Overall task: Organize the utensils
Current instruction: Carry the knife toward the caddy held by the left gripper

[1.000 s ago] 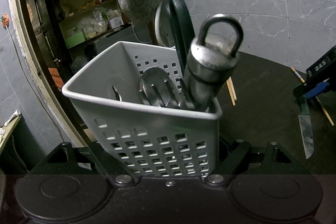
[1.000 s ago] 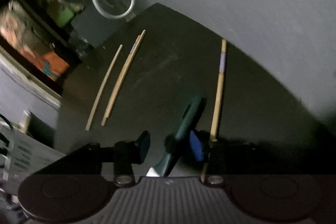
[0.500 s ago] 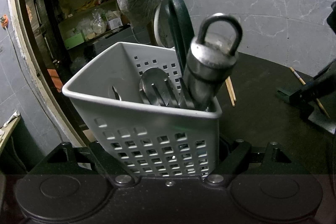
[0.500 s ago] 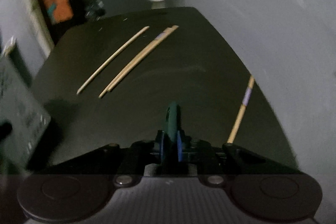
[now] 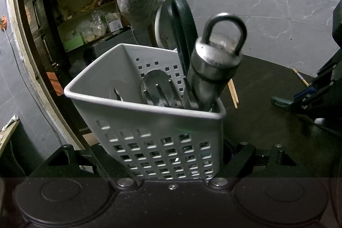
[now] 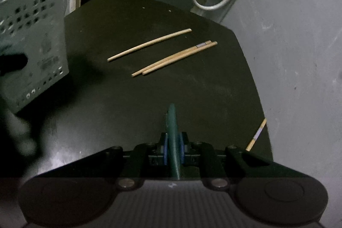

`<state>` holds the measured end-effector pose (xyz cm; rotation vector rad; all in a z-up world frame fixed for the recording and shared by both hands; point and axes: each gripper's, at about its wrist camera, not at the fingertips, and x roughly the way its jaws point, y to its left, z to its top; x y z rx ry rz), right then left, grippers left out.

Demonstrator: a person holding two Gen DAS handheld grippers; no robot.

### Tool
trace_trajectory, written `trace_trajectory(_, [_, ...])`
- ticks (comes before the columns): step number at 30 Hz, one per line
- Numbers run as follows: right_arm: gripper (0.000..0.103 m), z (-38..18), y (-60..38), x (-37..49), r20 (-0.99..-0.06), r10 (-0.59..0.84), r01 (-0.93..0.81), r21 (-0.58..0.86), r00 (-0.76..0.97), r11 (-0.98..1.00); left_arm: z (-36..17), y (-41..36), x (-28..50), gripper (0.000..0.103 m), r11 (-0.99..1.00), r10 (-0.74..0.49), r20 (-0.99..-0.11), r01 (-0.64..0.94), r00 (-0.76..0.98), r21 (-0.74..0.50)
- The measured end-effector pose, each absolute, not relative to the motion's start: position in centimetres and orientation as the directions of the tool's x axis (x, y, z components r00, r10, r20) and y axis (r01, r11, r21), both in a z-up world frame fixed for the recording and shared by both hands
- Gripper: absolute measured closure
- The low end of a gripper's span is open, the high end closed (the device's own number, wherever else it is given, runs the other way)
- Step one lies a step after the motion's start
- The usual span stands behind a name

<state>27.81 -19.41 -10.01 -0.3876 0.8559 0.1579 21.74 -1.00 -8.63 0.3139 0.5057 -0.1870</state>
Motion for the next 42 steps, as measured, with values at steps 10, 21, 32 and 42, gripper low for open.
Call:
trace_trajectory(10, [0.087, -9.8, -20.6, 29.3, -0.814, 0.033, -0.323, -0.193, 0.581, 0.926, -8.7, -0.9, 21.8, 0.018, 0.934, -0.103, -0.501, 0.257, 0.859, 0.247])
trace_trajectory(21, [0.091, -10.5, -16.5, 26.8, -0.762, -0.032, -0.438, -0.406, 0.647, 0.802, -8.7, -0.9, 21.8, 0.019, 0.935, -0.102, -0.500, 0.254, 0.860, 0.247])
trace_trajectory(32, [0.090, -10.1, -16.9, 27.1, -0.792, 0.011, -0.451, -0.335, 0.610, 0.827, -8.7, -0.9, 21.8, 0.019, 0.935, -0.101, -0.501, 0.253, 0.860, 0.246])
trace_trajectory(42, [0.090, -10.2, -18.3, 28.9, -0.841, 0.066, -0.439, -0.212, 0.538, 0.873, -8.7, -0.9, 21.8, 0.019, 0.936, -0.101, -0.501, 0.253, 0.860, 0.246])
